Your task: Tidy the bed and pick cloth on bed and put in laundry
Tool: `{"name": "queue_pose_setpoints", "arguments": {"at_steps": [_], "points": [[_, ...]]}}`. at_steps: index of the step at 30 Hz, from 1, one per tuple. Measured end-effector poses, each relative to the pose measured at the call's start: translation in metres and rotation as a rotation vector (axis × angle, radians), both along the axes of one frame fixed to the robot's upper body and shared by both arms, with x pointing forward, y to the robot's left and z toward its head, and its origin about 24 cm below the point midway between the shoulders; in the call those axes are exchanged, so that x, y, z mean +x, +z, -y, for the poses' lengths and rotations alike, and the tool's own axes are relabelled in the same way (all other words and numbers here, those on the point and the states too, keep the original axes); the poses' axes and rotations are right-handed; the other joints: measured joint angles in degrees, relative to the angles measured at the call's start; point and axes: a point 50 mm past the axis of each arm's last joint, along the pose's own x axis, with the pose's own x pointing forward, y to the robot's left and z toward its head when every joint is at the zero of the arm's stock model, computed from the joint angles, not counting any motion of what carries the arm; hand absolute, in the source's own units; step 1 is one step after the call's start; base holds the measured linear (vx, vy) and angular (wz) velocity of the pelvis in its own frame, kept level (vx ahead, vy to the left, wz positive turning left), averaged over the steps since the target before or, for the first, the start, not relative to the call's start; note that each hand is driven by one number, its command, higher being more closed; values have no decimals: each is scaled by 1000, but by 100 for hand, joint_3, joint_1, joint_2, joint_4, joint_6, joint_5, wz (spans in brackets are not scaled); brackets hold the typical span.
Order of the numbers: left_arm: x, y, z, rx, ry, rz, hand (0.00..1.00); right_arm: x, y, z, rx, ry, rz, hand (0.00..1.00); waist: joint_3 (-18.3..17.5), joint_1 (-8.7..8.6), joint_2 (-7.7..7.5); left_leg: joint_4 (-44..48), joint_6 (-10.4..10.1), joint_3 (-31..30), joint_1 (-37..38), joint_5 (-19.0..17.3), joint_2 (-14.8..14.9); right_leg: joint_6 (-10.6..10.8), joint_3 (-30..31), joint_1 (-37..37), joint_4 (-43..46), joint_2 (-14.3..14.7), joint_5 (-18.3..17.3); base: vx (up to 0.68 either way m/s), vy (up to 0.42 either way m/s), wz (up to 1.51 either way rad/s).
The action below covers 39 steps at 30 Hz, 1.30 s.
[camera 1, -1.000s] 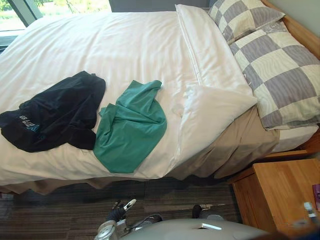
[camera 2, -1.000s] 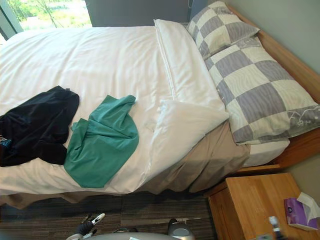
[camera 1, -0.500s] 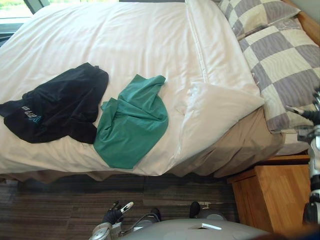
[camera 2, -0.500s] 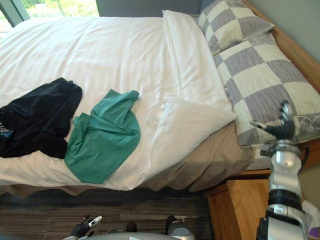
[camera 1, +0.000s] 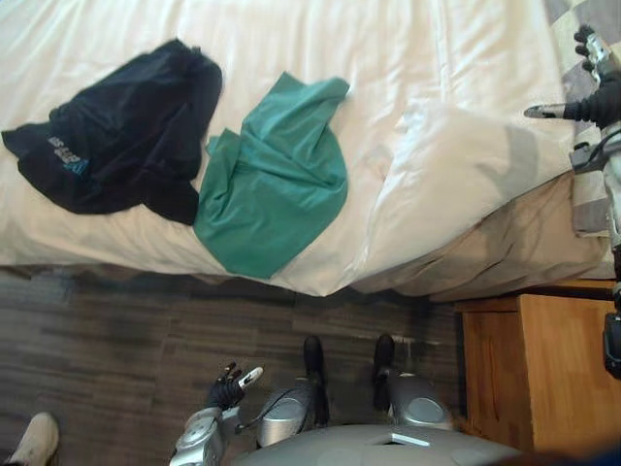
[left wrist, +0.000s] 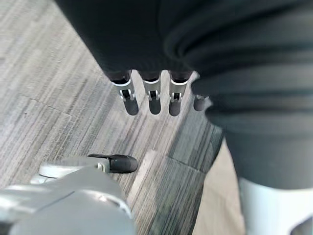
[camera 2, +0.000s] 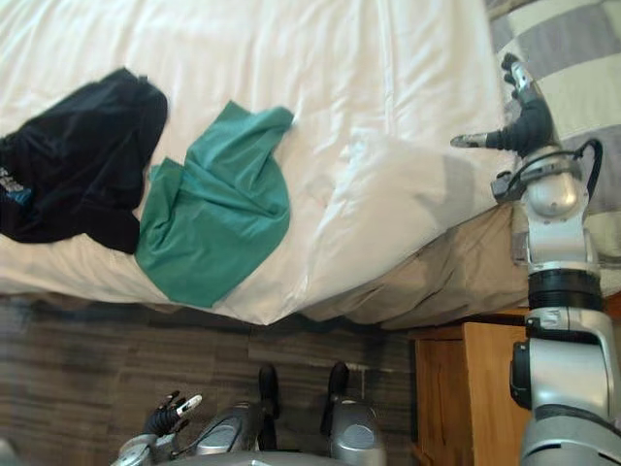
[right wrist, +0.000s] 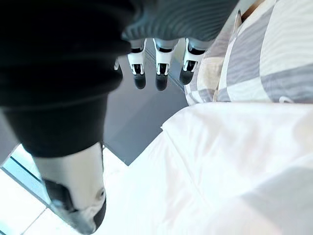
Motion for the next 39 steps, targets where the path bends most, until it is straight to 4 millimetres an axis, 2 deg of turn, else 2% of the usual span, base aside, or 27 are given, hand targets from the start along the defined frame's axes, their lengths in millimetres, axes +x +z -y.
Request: {"name": "queue_pose_setpoints", "arguments": {"at_steps": [4,8,12,14,19,20,26,30,34,39], "points": [[15,8,-1,8,2,70,0,4,13,-11,-34,23,18,0,287,35,72,199,0,7,-172,0,-1,-3,-71,-59,18,-28,1,9,-17,13],[34,14,1,13,-28,115,0,8,31,-21,-79,30,46,0,525,73,234,305,12,-55,-439,12,5,-14,-191,-259,90,-48,-2,-16,-8,15],[47,20,5,19,-70,157,0,12,38,-24,-86,23,40,0,645,106,363,349,21,-160,-669,75,-13,-20,-334,-434,156,-89,-6,-9,-5,21],[54,23,8,20,-96,169,0,17,33,-25,-97,19,-3,0,685,222,435,353,25,-158,-744,100,-23,-25,-334,-529,206,-110,-9,-6,2,3],[66,27,13,18,-128,191,0,25,12,-16,-131,-24,-126,0,747,333,555,341,19,-191,-858,165,-54,-26,-418,-623,251,-157,-10,-15,11,11],[67,27,14,17,-136,193,0,27,11,-16,-146,-32,-148,100,766,349,596,339,20,-198,-872,165,-55,-26,-427,-636,257,-158,-10,0,0,0],[76,29,21,11,-174,200,0,31,10,-9,-193,-74,-229,100,772,382,649,196,-66,-268,-1007,410,-68,-69,-502,-814,314,-178,12,-33,-11,9],[76,29,22,9,-187,199,0,35,8,-8,-190,-72,-270,100,770,399,653,127,-58,-266,-907,451,-51,-114,-501,-797,406,-176,-15,-36,-13,-3],[78,31,23,67,-259,203,0,33,-2,-2,-90,-54,-281,100,760,401,664,-99,2,-152,-730,493,-22,-121,-481,-760,456,-153,-19,-29,9,-5],[81,36,21,98,-279,226,0,22,-29,7,23,-34,-276,100,740,394,613,-216,11,66,-374,496,-27,-106,-318,-514,417,-133,-9,26,16,-15]]}}
